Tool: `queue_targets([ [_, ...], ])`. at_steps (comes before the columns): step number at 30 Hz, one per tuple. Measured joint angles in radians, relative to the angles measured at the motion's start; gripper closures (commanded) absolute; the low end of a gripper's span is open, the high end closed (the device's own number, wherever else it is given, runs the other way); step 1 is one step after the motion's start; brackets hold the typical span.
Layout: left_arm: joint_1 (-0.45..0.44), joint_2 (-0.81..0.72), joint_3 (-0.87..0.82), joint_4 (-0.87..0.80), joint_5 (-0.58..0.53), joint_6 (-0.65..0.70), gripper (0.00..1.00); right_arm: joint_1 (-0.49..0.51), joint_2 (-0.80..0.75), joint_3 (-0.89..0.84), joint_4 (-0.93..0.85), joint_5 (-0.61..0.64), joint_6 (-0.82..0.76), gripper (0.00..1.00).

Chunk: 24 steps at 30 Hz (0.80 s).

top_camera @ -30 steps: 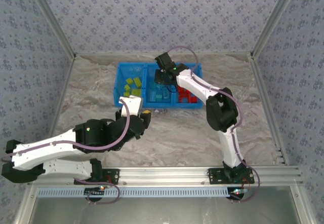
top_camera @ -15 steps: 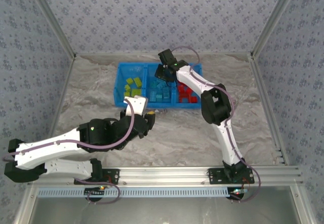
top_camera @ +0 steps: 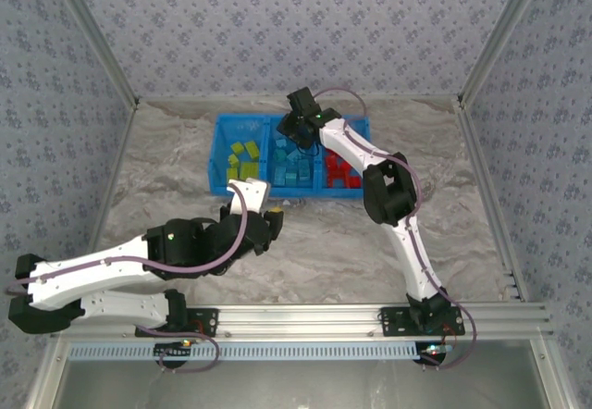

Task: Sort the legos into containers by color

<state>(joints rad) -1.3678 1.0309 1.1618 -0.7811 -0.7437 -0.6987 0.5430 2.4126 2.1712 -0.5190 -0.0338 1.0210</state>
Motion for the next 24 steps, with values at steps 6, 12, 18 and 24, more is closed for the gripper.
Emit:
queue_targets([
  [6, 0.0, -0.011, -0.001, -0.001, -0.001, -0.002, 0.46, 0.005, -0.001, 0.005, -0.01, 0.017, -0.002, 0.5],
  [12, 0.0, -0.016, 0.0, -0.006, -0.004, -0.002, 0.46, 0.024, -0.092, -0.011, -0.039, 0.07, -0.046, 0.52],
  [18, 0.065, -0.034, 0.008, -0.039, 0.022, -0.021, 0.46, 0.074, -0.418, -0.25, 0.023, 0.161, -0.154, 0.52],
  [24, 0.314, -0.087, -0.003, -0.053, 0.196, -0.024, 0.45, 0.177, -0.898, -0.715, 0.171, 0.284, -0.329, 0.43],
])
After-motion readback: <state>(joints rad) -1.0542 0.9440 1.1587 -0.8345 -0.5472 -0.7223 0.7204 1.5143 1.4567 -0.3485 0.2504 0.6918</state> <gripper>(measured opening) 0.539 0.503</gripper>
